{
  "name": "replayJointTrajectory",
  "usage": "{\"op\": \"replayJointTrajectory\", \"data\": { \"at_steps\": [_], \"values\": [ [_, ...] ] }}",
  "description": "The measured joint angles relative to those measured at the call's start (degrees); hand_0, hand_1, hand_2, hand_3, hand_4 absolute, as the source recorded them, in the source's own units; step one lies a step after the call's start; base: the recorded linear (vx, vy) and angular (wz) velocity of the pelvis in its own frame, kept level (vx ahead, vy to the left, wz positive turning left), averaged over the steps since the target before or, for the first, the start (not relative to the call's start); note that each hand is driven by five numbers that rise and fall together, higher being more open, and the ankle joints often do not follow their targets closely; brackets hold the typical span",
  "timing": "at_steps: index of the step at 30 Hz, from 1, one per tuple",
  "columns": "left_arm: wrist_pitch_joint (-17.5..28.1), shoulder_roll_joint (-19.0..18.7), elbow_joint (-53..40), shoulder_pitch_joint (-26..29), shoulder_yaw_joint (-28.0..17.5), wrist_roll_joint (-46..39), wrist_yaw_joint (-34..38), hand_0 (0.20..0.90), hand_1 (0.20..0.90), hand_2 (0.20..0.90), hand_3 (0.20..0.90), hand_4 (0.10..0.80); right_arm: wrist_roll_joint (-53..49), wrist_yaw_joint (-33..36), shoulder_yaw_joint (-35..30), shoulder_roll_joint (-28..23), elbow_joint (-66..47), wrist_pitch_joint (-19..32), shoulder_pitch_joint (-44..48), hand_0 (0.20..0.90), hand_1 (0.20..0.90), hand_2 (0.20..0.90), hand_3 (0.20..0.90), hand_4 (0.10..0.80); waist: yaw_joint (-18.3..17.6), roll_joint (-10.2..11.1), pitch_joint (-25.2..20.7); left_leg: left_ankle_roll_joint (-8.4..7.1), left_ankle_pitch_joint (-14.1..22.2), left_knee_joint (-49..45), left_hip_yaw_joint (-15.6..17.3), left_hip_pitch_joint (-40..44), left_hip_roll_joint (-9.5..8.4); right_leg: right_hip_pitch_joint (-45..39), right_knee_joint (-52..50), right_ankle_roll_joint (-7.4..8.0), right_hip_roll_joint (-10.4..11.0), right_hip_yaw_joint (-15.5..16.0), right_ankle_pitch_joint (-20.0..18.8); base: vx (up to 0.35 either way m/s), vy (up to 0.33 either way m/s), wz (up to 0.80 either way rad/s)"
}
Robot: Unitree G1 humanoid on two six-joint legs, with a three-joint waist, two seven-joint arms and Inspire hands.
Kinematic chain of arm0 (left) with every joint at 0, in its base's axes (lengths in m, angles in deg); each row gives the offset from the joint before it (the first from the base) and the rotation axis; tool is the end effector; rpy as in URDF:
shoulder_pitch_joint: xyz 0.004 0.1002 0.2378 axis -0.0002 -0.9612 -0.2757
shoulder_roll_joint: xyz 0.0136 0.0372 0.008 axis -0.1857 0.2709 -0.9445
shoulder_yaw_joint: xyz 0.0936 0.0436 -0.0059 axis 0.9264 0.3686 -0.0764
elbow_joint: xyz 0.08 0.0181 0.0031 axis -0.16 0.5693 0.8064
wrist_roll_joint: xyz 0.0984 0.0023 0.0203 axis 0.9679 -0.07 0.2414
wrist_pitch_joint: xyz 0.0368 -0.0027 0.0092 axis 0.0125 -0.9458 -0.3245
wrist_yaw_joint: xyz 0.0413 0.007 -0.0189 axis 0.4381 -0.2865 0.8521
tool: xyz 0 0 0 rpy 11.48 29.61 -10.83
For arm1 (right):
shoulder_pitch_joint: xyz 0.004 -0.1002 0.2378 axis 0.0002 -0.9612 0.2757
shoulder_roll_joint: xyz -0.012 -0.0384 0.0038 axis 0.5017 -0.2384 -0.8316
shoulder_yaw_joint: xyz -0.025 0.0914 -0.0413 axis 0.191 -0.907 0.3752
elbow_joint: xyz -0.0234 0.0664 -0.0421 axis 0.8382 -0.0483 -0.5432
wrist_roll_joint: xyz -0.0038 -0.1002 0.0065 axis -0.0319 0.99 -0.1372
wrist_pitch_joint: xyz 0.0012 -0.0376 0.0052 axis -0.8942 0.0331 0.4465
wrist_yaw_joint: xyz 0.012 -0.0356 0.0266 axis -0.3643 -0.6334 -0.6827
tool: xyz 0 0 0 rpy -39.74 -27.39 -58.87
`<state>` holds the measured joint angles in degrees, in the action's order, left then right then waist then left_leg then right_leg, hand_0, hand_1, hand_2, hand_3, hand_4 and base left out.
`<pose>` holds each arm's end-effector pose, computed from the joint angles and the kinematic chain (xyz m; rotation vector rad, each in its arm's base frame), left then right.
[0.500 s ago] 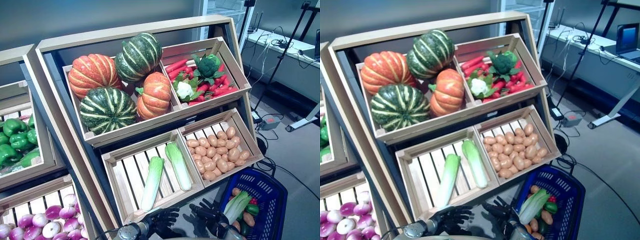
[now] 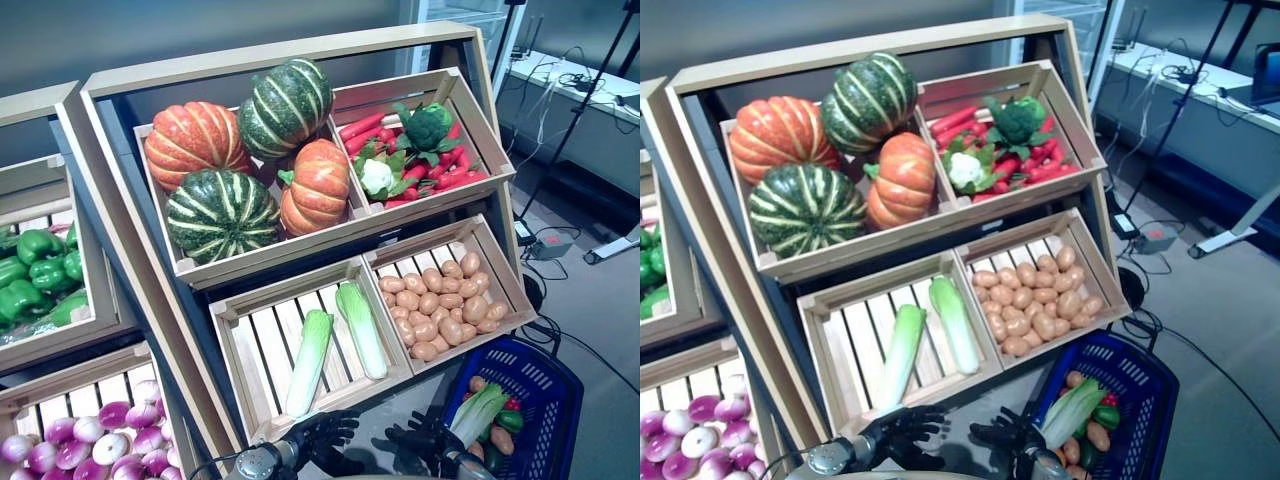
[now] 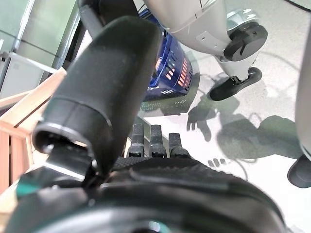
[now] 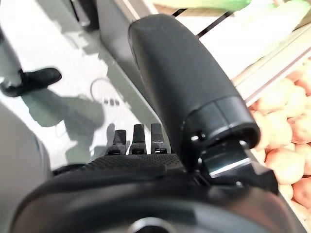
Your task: Put vegetables into the basket
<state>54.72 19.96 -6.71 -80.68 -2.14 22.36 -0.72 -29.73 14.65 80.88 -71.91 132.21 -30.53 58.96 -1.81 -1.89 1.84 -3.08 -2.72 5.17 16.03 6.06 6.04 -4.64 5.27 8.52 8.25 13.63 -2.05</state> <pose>0.1067 0.1701 -0.0984 0.0984 0.8058 -0.6433 0.0950 -0.1811 -0.1118 0.2206 1.0637 -0.1634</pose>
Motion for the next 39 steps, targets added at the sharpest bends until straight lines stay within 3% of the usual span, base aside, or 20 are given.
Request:
{"op": "replayJointTrajectory", "data": {
  "at_steps": [4,10,13,15,18,23,30,33,36,39],
  "values": [
    [1.30,-0.52,-1.55,-0.02,-1.10,-0.28,1.99,0.900,0.900,0.900,0.900,0.800,-0.06,1.72,-0.12,-0.01,-0.02,0.00,0.33,0.900,0.900,0.900,0.900,0.800,0.03,0.51,0.53,-0.02,-0.01,0.00,-0.01,0.00,0.02,-0.01,0.00,-0.02,-0.02,0.02,0.01,0.000,0.000,0.00],
    [3.78,-5.61,-20.43,-0.29,-7.83,-5.04,4.81,0.900,0.900,0.900,0.900,0.800,-0.13,3.43,-2.77,-0.07,-2.12,-0.02,-0.55,0.900,0.900,0.900,0.900,0.800,0.52,0.94,2.23,-0.07,-0.09,-0.01,-0.40,0.21,0.04,-0.76,-0.08,-0.03,-0.02,0.95,0.01,0.002,0.000,0.02],
    [6.01,-6.26,-26.45,0.92,-12.74,-6.21,8.91,0.900,0.900,0.900,0.900,0.800,-0.12,4.24,-2.90,-0.38,-3.54,-0.01,-0.80,0.900,0.900,0.900,0.900,0.800,0.66,0.74,2.40,-0.07,-0.10,-0.01,-0.51,0.54,0.07,-1.17,-0.11,-0.06,-0.05,1.04,0.06,0.003,-0.001,0.02],
    [6.41,-7.14,-29.25,1.75,-15.08,-4.65,12.80,0.900,0.900,0.900,0.900,0.800,-0.11,4.24,-3.08,-0.39,-4.31,-0.01,-0.90,0.900,0.900,0.900,0.900,0.800,0.76,0.73,2.40,-0.12,-0.12,0.00,-0.57,0.54,0.13,-1.21,-0.10,-0.07,-0.12,1.07,0.07,0.018,0.001,0.01],
    [7.53,-9.62,-31.60,2.57,-17.44,9.59,28.02,0.900,0.900,0.900,0.900,0.800,-0.09,4.24,-3.16,-0.38,-5.40,-0.01,-1.70,0.900,0.900,0.900,0.900,0.800,0.75,0.68,2.43,-0.14,-0.13,0.00,-0.98,0.93,0.14,-1.79,0.05,-0.14,-0.12,1.25,0.16,0.045,0.003,0.05],
    [7.09,-9.93,-31.40,2.58,-20.50,22.05,44.36,0.900,0.900,0.900,0.900,0.800,-0.13,4.23,-4.75,-0.06,-5.37,0.01,-3.47,0.900,0.900,0.900,0.900,0.800,1.13,0.71,2.42,-0.20,-0.14,0.34,-1.60,1.10,0.17,-1.97,0.06,-0.17,-0.15,1.35,0.22,0.065,-0.009,0.04],
    [2.28,-9.91,-26.71,4.88,-17.07,30.54,54.95,0.900,0.900,0.900,0.900,0.800,-0.27,4.16,-4.67,-0.01,-5.48,0.02,-4.23,0.900,0.900,0.900,0.900,0.800,0.60,1.40,2.13,-0.25,-0.19,-0.07,-0.73,1.08,0.26,-1.03,-0.72,-0.20,-0.33,0.65,0.18,-0.080,-0.001,-0.06],
    [-1.64,-9.20,-17.43,11.77,-12.66,30.03,57.38,0.900,0.900,0.900,0.900,0.800,-0.88,3.97,-4.12,0.21,-5.41,0.16,-1.35,0.900,0.900,0.900,0.900,0.800,0.32,2.38,3.26,-0.06,-0.01,-3.60,-0.11,-3.75,0.64,5.20,-5.85,-0.85,-0.13,-0.84,0.96,-0.302,-0.005,-0.20],
    [-3.99,-8.54,-11.00,19.04,-10.90,25.95,57.74,0.900,0.900,0.900,0.900,0.800,-2.80,3.54,-3.04,0.36,-5.37,0.48,4.15,0.900,0.900,0.900,0.900,0.800,-0.85,3.92,7.66,0.30,1.45,-10.24,-0.24,-9.28,1.48,11.23,-13.27,-1.57,1.08,-1.16,2.67,-0.264,0.009,-0.07],
    [-4.02,-7.73,-8.47,24.36,-9.82,21.80,58.10,0.900,0.900,0.900,0.900,0.800,-3.86,2.86,-2.21,-0.28,-5.37,0.94,8.58,0.900,0.900,0.900,0.900,0.800,-1.37,4.39,11.94,0.34,7.00,-23.66,-1.49,-17.82,2.95,19.48,-26.32,-2.70,2.92,-2.23,7.91,-0.203,0.033,0.02]
  ]
}}
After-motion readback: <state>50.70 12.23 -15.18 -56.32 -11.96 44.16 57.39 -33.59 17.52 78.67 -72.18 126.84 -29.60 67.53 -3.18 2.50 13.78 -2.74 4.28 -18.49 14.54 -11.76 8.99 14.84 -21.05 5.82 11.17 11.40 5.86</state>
